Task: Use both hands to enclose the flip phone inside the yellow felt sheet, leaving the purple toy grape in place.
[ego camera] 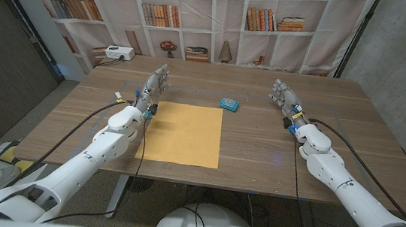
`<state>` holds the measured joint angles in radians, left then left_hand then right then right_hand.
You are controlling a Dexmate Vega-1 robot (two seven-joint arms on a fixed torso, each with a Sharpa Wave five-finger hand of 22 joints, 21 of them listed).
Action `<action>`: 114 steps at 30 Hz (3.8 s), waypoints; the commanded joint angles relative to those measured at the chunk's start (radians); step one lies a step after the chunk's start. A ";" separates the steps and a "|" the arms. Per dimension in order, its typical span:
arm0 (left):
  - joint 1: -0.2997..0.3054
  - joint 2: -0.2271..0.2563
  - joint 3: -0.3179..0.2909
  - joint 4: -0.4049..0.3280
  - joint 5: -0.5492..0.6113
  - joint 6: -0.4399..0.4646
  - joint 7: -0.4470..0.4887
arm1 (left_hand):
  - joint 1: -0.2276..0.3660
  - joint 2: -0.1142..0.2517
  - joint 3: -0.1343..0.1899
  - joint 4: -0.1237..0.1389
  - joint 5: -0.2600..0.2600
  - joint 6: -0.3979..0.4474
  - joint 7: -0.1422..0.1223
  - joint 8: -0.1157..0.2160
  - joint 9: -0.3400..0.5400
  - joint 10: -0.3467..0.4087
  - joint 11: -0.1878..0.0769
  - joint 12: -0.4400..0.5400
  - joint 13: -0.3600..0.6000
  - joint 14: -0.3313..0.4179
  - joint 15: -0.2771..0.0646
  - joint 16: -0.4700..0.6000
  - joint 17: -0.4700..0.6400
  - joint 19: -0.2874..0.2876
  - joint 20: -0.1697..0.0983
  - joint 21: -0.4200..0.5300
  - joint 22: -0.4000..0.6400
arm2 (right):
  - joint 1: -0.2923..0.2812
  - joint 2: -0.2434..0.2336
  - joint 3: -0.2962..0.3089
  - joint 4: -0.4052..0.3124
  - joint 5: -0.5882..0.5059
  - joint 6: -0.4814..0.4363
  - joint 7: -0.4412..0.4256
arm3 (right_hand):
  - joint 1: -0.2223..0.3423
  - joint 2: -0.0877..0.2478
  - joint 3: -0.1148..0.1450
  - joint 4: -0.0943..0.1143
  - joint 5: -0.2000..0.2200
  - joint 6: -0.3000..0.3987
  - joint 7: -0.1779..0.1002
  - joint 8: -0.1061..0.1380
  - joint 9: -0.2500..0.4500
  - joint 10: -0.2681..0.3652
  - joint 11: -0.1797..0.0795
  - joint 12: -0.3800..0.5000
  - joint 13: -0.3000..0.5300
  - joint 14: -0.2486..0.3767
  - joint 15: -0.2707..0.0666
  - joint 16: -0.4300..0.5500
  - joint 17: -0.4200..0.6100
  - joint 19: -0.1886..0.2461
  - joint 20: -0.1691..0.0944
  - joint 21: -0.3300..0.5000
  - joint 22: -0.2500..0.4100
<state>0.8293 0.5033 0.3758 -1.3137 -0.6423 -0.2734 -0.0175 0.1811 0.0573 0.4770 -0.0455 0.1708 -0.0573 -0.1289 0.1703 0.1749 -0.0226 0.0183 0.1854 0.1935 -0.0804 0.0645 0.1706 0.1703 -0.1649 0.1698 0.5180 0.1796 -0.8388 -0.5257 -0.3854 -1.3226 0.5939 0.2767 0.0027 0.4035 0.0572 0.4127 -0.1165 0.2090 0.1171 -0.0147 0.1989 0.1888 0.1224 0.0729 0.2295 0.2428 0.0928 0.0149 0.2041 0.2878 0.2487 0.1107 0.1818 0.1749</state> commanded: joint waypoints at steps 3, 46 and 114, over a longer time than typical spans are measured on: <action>0.011 0.004 0.004 -0.070 0.047 0.050 0.080 | 0.007 0.006 0.008 0.001 0.006 0.000 -0.008 0.007 0.002 -0.004 0.004 0.008 0.001 -0.008 -0.004 0.007 0.004 0.009 0.004 0.006 0.005 | 0.049 -0.081 -0.061 -0.048 -0.224 -0.071 -0.065 | 0.016 -0.005 0.003 -0.017 -0.006 0.026 0.006 0.013 0.004 0.021 0.008 0.003 -0.004 0.001 0.032 -0.001 -0.014 -0.003 -0.002 0.008 0.003; 0.163 0.079 -0.053 -0.301 0.046 0.145 0.191 | -0.020 0.023 0.006 -0.001 0.003 0.061 0.031 0.023 0.004 0.068 0.068 0.039 0.003 0.071 0.085 0.030 0.011 0.043 0.043 -0.003 0.013 | 0.284 -0.203 -0.368 -0.307 -0.781 -0.551 0.079 | -0.008 -0.009 -0.020 -0.013 -0.024 0.030 -0.006 0.006 0.005 0.025 0.000 -0.006 -0.014 0.016 0.021 0.007 -0.033 -0.029 0.025 0.012 0.006; 0.142 0.087 -0.066 -0.267 0.023 0.141 0.153 | -0.038 0.025 0.003 0.000 0.004 0.053 0.037 0.017 0.005 0.048 0.070 0.031 0.006 0.060 0.085 0.022 0.013 0.037 0.044 -0.018 0.015 | 0.480 -0.048 -0.664 -0.150 -1.125 -0.703 0.220 | 0.324 0.007 0.024 -0.055 0.004 0.201 -0.026 0.044 0.004 0.280 -0.053 0.097 -0.010 0.280 -0.102 0.114 -0.038 0.119 -0.028 0.054 0.007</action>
<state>0.9706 0.5886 0.3115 -1.5786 -0.6176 -0.1306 0.1346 0.1489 0.0807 0.4769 -0.0454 0.1707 0.0000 -0.0966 0.1886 0.1744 0.0292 0.0876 0.2188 0.1979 -0.0123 0.1465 0.1937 0.1790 -0.1254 0.2089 0.5062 0.1932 -0.3486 -0.5846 -1.0351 -1.4977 -0.4879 -0.4420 0.2937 0.6867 0.0535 0.4308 -0.1740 0.2127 0.2693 -0.0380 0.2326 0.1905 0.3297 0.0278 0.2927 0.2242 0.2970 -0.0399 0.2799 0.2302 0.3301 0.0972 0.2250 0.1794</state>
